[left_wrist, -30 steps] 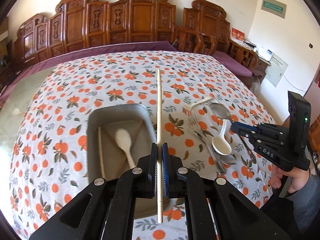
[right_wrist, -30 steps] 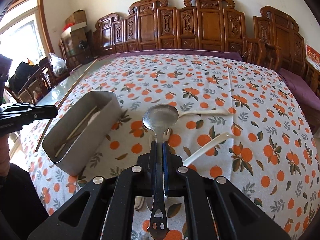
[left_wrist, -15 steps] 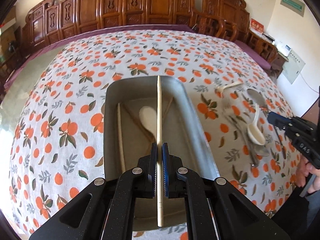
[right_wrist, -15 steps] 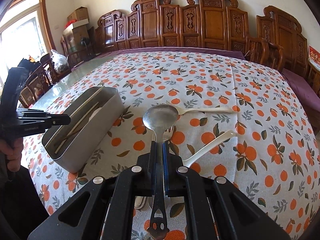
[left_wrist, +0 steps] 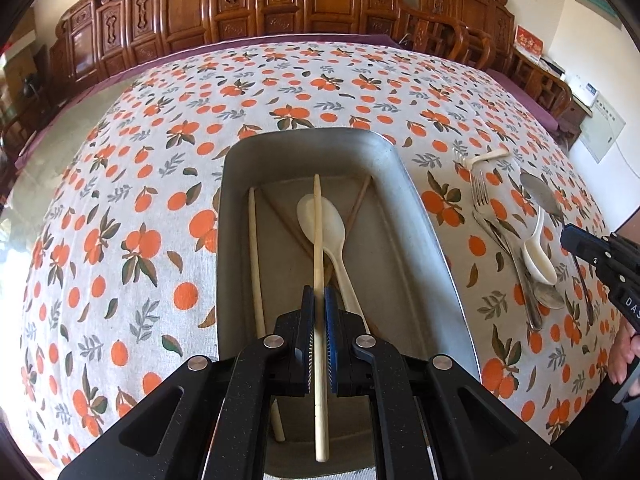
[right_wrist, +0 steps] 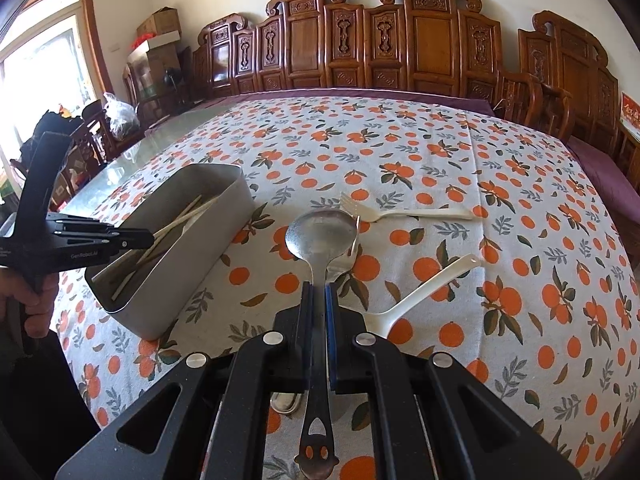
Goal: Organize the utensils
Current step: 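Lower the chopstick into the tray and open the left gripper while the right holds the metal spoon, then lower the metal spoon into the tray and open the right gripper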
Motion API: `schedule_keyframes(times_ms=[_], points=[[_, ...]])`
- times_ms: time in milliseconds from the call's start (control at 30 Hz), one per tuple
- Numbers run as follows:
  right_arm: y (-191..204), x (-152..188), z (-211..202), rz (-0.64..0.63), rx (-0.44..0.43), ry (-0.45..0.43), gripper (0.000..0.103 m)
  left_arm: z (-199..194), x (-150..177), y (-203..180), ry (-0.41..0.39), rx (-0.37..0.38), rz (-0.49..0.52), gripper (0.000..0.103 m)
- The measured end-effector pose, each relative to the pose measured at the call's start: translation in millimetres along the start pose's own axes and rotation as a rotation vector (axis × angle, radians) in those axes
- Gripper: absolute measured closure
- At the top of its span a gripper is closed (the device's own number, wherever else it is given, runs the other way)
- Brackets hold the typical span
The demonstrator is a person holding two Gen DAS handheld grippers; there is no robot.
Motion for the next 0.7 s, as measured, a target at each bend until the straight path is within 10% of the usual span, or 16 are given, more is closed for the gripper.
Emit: schedule_keyframes(times_ms=[700], points=[[85, -56, 4, -0.048, -0.095, -0.019, 0.096, -60, -26, 19, -0.162, 0.032, -0.041, 0.086]])
Point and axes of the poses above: each gripper's, at about its wrist camera, not at the fingertips, and z roughly the way its jaws point, y to its left, x to its underside, the point moved 7 cm from there along z, roughly the way its jaws point, and after that the axes turned 3 degrees about -z, right-handed, at the moved point
